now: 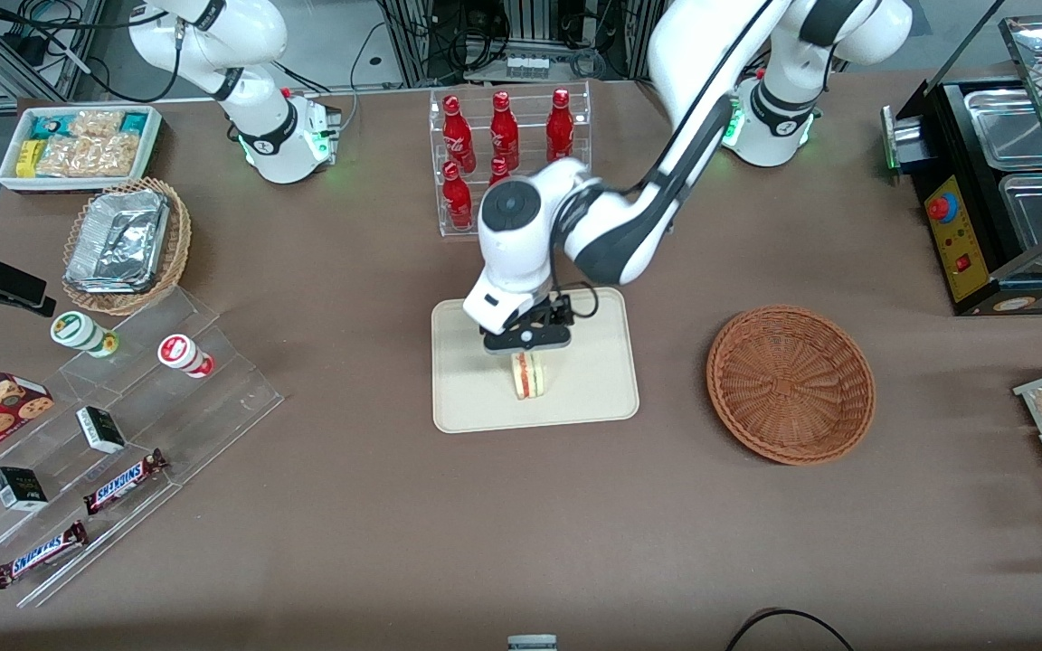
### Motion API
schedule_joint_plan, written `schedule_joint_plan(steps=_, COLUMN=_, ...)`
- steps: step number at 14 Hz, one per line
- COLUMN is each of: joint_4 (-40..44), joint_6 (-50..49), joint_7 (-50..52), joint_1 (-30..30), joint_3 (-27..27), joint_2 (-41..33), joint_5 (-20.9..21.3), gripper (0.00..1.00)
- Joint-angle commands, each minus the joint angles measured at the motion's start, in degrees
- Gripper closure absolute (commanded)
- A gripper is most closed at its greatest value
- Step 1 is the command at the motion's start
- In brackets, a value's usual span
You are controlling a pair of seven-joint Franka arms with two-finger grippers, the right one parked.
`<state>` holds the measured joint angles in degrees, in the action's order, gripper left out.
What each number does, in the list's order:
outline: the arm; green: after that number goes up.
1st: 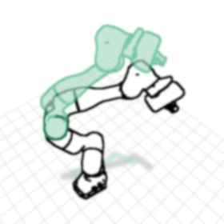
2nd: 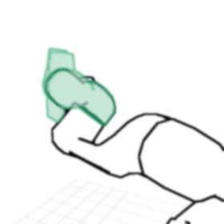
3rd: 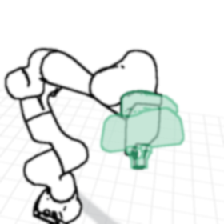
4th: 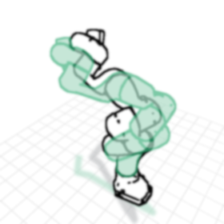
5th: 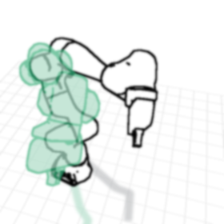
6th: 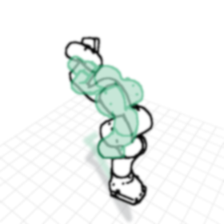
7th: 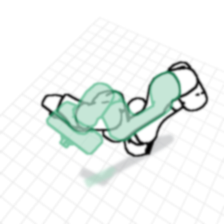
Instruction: Place sandwich from basket to tray
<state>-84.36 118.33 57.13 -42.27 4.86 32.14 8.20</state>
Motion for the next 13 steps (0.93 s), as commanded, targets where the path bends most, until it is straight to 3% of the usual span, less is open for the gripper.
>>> schedule_joint_plan(steps=1, joint_4=-1.95, joint_6=-7.30, joint_7=1.58, joint_1=3.06, joint_3=-0.03, joint_2=-8.56, joint_5=-0.11, gripper=0.00)
schedule_joint_plan(steps=6, joint_4=-3.27, joint_6=-15.92, joint_7=-0.76, joint_1=13.07, joint_3=-0.03, joint_2=-19.90, joint_5=-2.04, gripper=0.00)
schedule_joint_plan(steps=13, joint_4=-4.59, joint_6=-28.93, joint_7=-28.27, joint_1=29.42, joint_3=-0.03, joint_2=-30.02, joint_5=-6.70, gripper=0.00)
